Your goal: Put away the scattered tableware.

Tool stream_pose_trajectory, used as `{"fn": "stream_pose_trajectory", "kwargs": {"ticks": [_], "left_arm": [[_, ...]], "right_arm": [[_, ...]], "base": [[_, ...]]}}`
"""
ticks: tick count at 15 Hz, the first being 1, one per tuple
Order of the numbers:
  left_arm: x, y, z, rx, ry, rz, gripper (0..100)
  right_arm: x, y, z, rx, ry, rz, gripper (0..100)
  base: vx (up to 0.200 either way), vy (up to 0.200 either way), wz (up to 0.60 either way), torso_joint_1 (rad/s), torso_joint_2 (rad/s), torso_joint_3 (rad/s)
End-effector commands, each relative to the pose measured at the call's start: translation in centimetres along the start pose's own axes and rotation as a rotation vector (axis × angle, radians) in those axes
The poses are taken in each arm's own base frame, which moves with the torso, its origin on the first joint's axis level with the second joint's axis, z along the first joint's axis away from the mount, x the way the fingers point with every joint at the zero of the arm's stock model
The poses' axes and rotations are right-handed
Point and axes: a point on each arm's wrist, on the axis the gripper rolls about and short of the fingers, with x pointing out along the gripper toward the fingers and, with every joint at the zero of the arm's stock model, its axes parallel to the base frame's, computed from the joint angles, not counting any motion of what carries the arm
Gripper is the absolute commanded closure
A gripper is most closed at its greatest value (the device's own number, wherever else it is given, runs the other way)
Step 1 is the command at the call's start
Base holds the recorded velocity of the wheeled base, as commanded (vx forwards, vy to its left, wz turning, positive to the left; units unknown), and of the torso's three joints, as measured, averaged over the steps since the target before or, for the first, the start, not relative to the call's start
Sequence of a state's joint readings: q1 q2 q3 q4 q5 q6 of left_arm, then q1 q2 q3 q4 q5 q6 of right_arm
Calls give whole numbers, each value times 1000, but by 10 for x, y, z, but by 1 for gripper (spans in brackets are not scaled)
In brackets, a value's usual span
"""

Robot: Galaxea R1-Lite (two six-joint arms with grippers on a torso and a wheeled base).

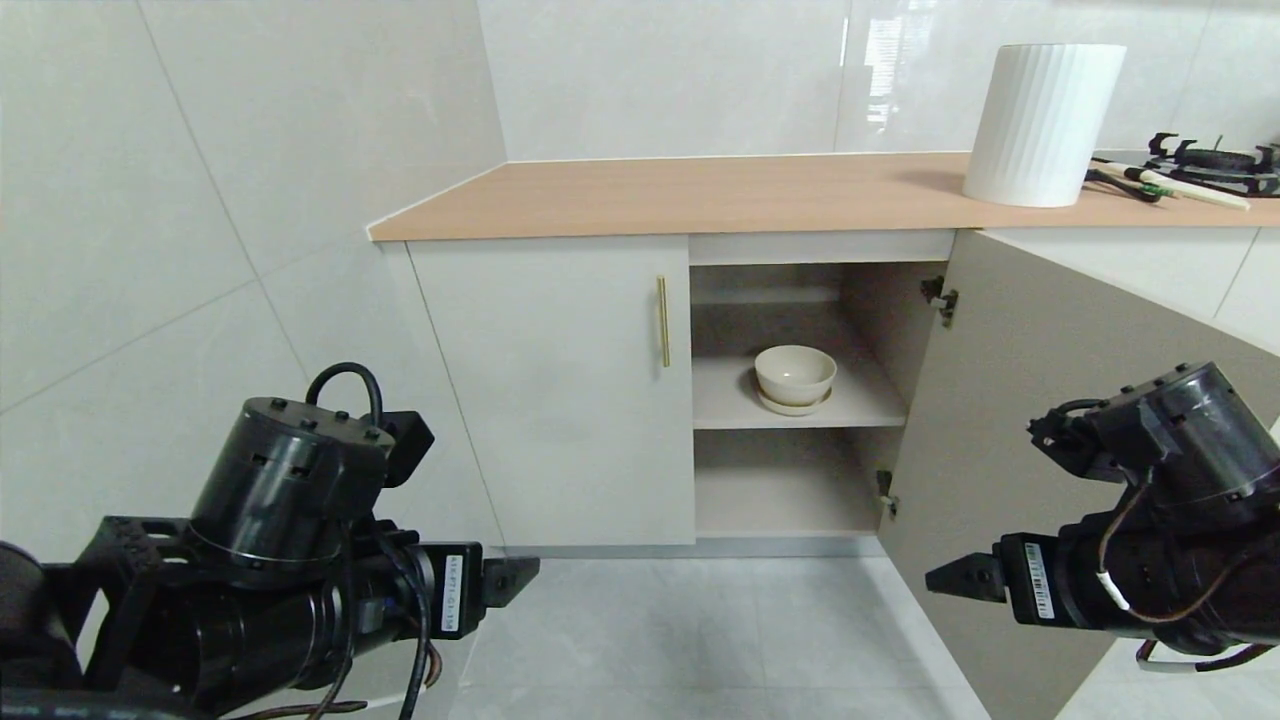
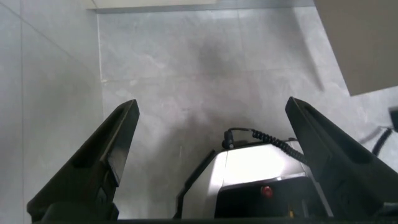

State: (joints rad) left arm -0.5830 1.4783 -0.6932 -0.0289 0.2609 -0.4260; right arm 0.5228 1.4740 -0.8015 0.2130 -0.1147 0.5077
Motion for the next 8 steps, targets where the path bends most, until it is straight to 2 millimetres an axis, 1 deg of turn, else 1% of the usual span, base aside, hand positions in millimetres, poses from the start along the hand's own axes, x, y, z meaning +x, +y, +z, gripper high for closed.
{"fn": "stream_pose_trajectory", "kwargs": {"ticks": [1, 8], "left_arm": [[1, 0, 0, 2, 1, 9, 0], [2, 0, 0, 4, 2, 9, 0]], "right_arm": [[1, 0, 0, -1, 5, -4, 0], [0, -3, -2, -13, 30, -28, 0]], "base": [[0, 0, 0, 0, 0, 0], [0, -200, 0, 1, 4, 4]]}}
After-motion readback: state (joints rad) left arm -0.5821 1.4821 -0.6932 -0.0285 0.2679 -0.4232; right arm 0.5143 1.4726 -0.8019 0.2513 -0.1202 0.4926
